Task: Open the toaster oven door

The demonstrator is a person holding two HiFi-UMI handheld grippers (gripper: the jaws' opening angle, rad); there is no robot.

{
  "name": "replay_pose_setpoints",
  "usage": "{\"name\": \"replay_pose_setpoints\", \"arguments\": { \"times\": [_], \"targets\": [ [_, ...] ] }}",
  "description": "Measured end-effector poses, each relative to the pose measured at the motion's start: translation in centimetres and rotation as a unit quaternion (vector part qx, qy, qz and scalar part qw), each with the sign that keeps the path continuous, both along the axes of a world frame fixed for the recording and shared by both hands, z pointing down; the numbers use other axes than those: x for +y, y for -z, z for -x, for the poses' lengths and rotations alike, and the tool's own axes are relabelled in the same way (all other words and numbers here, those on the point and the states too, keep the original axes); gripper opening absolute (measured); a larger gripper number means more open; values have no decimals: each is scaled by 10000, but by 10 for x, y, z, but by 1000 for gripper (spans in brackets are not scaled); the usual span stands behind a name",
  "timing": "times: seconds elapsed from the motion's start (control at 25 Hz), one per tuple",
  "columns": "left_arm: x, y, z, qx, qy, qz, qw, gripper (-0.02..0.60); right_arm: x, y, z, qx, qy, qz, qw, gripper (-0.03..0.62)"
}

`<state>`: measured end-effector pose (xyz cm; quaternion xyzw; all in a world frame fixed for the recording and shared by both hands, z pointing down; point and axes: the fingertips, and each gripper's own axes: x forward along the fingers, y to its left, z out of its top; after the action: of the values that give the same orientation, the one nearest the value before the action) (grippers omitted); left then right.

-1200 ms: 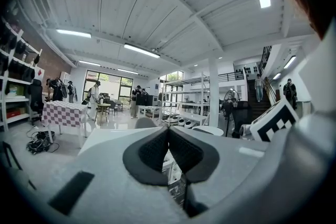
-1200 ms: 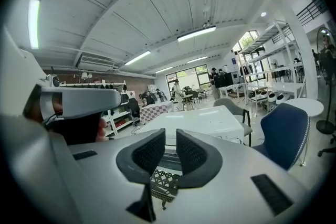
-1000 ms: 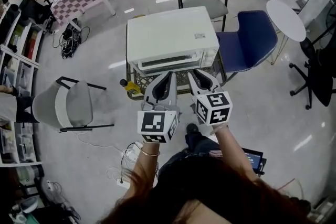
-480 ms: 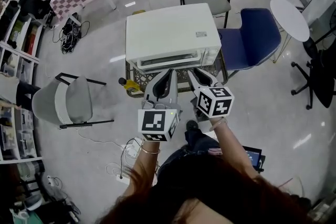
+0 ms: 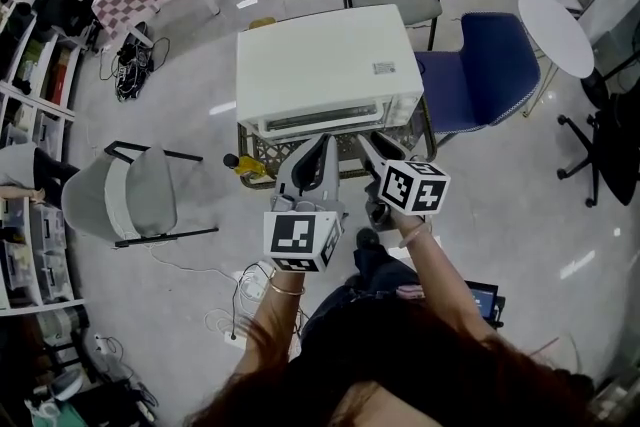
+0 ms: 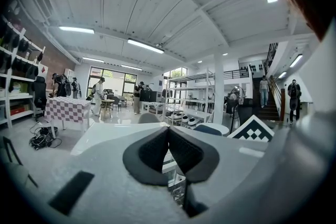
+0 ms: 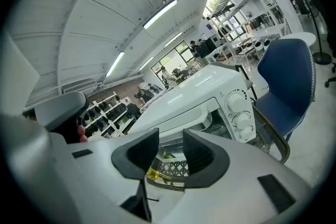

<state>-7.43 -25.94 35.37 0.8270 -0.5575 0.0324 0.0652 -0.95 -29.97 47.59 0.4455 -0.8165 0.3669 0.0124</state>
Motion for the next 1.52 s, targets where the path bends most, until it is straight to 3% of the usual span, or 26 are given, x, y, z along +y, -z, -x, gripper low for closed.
{"name": "replay_pose_setpoints", "arguments": {
  "times": [0.44, 0.72, 1.04, 1.52],
  "targets": [
    [-20, -18, -4, 31, -69, 104, 9999, 14, -19, -26, -1, -701, -166, 562, 9958, 169],
    [-29, -29, 1, 59, -48, 212, 9997, 14, -27, -35, 3, -1350, -360, 950, 9856, 213],
    [-37, -41, 5, 88, 17, 300, 9995, 14, -41, -43, 3, -1755, -478, 1086, 9773, 232],
    [-39, -51, 6, 92, 9, 381, 9992, 14, -54, -47, 6, -1984, -585, 1163, 9714, 232]
  ]
}}
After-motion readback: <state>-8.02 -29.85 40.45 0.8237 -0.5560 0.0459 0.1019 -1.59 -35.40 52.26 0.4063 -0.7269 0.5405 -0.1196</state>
